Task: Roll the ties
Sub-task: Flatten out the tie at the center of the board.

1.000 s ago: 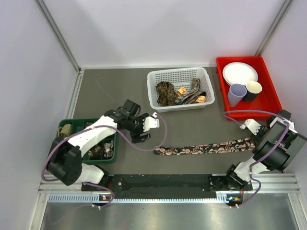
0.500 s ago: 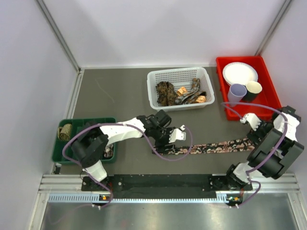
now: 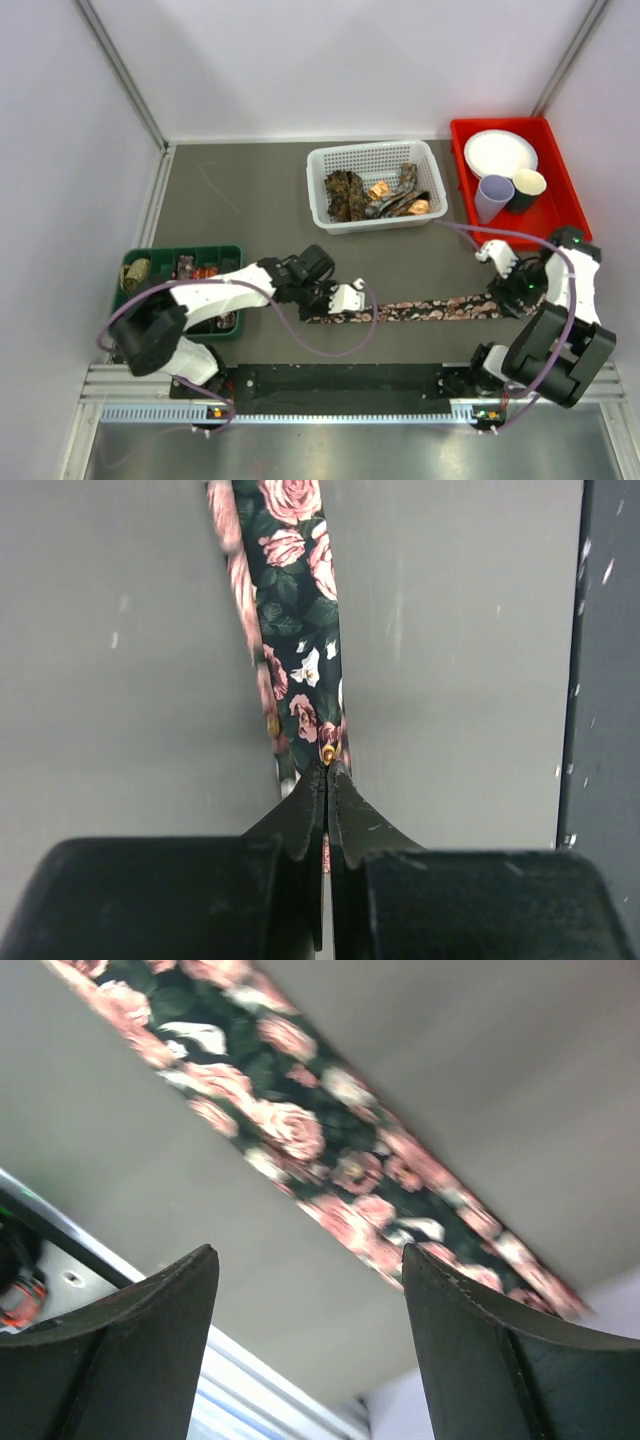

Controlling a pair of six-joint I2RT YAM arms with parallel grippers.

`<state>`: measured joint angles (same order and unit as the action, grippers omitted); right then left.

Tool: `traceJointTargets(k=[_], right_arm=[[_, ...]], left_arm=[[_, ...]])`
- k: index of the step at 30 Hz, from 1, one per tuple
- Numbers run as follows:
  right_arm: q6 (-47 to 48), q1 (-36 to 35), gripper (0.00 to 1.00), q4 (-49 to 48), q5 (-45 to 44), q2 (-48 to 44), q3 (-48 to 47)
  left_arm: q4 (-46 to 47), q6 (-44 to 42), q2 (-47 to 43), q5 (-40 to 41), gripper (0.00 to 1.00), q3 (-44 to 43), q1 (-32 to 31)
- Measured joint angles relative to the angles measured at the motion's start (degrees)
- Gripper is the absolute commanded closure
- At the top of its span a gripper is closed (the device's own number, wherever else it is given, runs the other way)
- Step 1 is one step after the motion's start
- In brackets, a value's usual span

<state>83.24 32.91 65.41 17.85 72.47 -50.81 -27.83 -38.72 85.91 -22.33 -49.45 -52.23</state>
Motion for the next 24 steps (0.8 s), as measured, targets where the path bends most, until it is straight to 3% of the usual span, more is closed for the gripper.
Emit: traceJointTargets(k=[8, 9, 10, 13, 15, 21, 24], right_arm=[[-2.84, -8.48, 0.27, -3.76, -1.46, -2.62, 8.41], [-3.37, -9.77, 0.27, -4.33, -1.51, -2.69, 8.59], [-3.87, -11.1, 0.27, -5.05, -1.51, -2.82, 8.85], [-4.59, -14.4, 0.26, -6.4, -1.55, -3.08, 9.97], [-4.7, -16.15, 0.26, -7.26, -1.64, -3.43, 11.39], [-5.11, -20.09, 0.28, -11.3, -3.17, -2.84, 15.54], [-6.25, -20.55, 0.35, -12.52, -4.07, -1.42, 15.1]], left_arm=[[4.5, 0.87, -11.34, 7.54, 1.0, 12.15, 0.5], [5.03, 1.33, -12.02, 8.39, 0.96, 13.2, 0.55], [5.29, 1.66, -12.41, 8.87, 0.68, 13.77, 0.57], [6.21, 2.82, -12.68, 10.78, 0.16, 14.23, 0.81], [6.71, 3.63, -12.76, 11.21, 0.01, 14.21, 1.31], [7.28, 4.09, -14.8, 7.87, 0.01, 14.21, 3.58], [8.35, 3.98, -12.87, 6.56, 0.11, 13.62, 3.54]])
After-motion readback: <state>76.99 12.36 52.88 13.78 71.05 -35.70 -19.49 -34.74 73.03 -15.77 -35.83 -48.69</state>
